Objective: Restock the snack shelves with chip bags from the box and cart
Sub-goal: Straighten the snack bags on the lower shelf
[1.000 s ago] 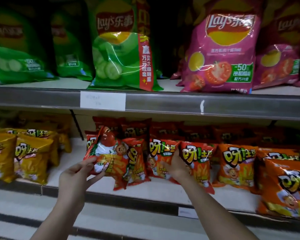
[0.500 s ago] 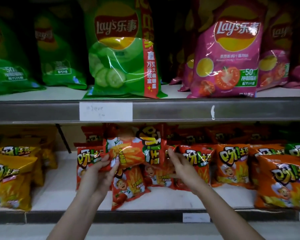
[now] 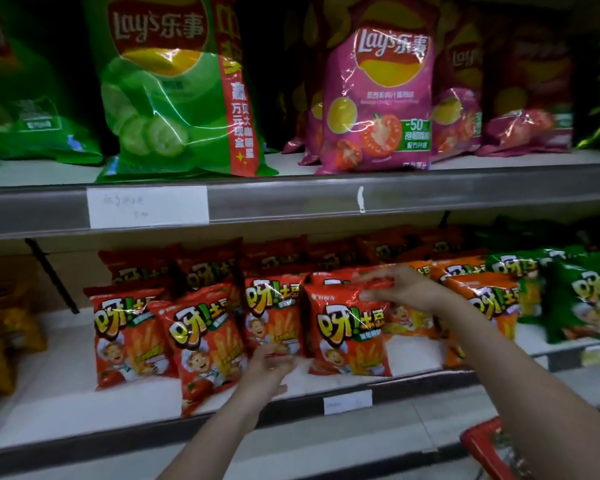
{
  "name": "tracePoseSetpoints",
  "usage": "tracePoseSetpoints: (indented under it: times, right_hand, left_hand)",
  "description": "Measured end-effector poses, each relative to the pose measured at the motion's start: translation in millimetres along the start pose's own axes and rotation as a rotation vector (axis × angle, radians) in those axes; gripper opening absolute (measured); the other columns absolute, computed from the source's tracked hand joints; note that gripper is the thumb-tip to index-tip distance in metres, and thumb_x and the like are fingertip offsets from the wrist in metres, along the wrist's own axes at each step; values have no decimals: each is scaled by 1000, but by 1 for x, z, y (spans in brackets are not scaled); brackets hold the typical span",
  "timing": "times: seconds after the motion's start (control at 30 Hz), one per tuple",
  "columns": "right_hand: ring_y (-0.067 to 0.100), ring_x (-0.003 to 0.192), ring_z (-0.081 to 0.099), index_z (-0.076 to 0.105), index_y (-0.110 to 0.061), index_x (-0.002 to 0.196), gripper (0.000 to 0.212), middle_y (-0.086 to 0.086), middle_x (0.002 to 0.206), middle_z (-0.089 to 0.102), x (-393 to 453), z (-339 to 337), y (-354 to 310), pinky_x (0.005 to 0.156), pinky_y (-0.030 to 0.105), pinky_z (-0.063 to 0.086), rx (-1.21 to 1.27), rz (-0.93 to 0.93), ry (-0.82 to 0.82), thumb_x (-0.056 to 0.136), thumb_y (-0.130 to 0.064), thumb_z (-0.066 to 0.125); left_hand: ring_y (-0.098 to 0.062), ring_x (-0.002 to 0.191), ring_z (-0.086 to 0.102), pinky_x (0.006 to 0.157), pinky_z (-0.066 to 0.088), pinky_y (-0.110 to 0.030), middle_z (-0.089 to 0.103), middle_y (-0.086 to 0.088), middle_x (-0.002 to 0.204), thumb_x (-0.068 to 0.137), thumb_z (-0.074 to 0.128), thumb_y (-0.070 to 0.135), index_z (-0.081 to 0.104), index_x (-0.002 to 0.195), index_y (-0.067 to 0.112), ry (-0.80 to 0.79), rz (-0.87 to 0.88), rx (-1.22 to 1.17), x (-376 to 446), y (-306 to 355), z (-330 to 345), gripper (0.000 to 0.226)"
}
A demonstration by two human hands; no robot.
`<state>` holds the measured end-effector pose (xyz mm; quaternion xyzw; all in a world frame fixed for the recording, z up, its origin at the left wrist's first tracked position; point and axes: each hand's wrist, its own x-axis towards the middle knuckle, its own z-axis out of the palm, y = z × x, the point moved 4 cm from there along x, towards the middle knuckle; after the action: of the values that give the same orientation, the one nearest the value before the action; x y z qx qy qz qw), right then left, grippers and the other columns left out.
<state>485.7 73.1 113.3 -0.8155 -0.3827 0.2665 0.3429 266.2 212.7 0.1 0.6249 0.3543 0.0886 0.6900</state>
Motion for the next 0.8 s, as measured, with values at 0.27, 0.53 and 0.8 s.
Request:
tracePoseSetpoints:
  times: [0.27, 0.53, 0.8]
  right_hand:
    - [28, 124, 52, 52, -21, 132, 53, 8, 139, 50, 14, 21, 38, 92, 38, 50, -330, 56, 262, 86, -41, 70]
    - [33, 111, 64, 70, -5, 106, 37, 15, 109, 68, -15, 75, -21, 89, 47, 56, -920, -530, 731, 75, -23, 81]
    - [35, 119, 52, 44, -17, 140, 43, 13, 143, 37, 43, 197, -9, 90, 40, 52, -753, -243, 79, 99, -32, 48]
  left_hand:
    - [-23, 131, 46, 107, 41, -40, 43, -2, 148, 96, 56, 35, 22, 149, 23, -98, 54, 239, 20, -2, 72, 64]
    - [-28, 105, 59, 83, 53, -39, 60, -11, 109, 86, 70, 15, 49, 120, 4, 686, 180, 251, 9, 15, -50, 42]
    - [-40, 123, 48, 99, 44, -48, 48, -20, 136, 66, 81, 53, 33, 135, -2, 679, -54, 248, 22, -25, -122, 100]
